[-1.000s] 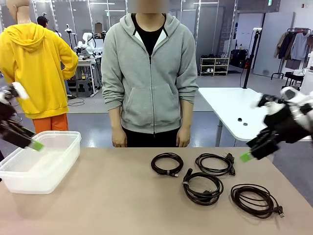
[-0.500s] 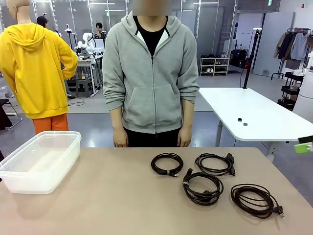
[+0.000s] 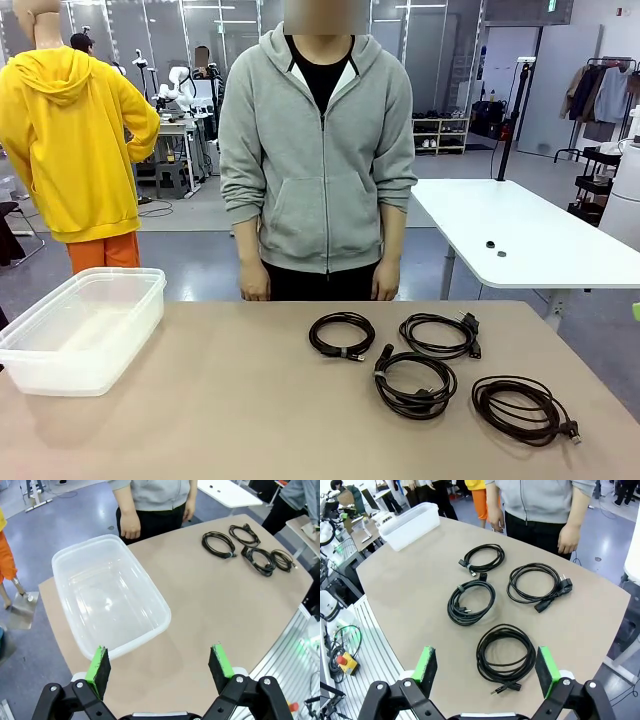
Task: Organize and store the cables.
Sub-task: Place the Power Cable into the Organizing box.
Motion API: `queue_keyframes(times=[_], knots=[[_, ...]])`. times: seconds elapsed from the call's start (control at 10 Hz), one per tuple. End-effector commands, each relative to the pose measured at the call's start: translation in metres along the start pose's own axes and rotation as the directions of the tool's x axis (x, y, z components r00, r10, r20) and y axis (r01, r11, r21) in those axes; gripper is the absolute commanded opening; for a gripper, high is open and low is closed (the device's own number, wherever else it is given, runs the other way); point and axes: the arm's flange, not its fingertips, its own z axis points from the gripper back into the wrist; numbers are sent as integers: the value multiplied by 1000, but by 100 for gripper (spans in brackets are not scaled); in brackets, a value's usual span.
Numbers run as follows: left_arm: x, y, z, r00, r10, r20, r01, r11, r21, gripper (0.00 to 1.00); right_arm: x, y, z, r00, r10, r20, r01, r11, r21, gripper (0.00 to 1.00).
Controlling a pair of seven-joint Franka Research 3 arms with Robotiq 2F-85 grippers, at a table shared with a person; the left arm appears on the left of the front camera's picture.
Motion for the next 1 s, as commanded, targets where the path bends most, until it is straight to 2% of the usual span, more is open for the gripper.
queue_keyframes(times=[0.0, 0.9], knots=[[1, -2, 5, 1000, -15, 11, 15, 1000, 2, 100, 2, 2, 2, 1000, 18, 3, -18, 1000, 7, 100], [1, -2, 5, 1000, -15, 11, 15, 1000, 2, 100, 2, 2, 2, 1000, 18, 3, -18, 1000, 7, 100]])
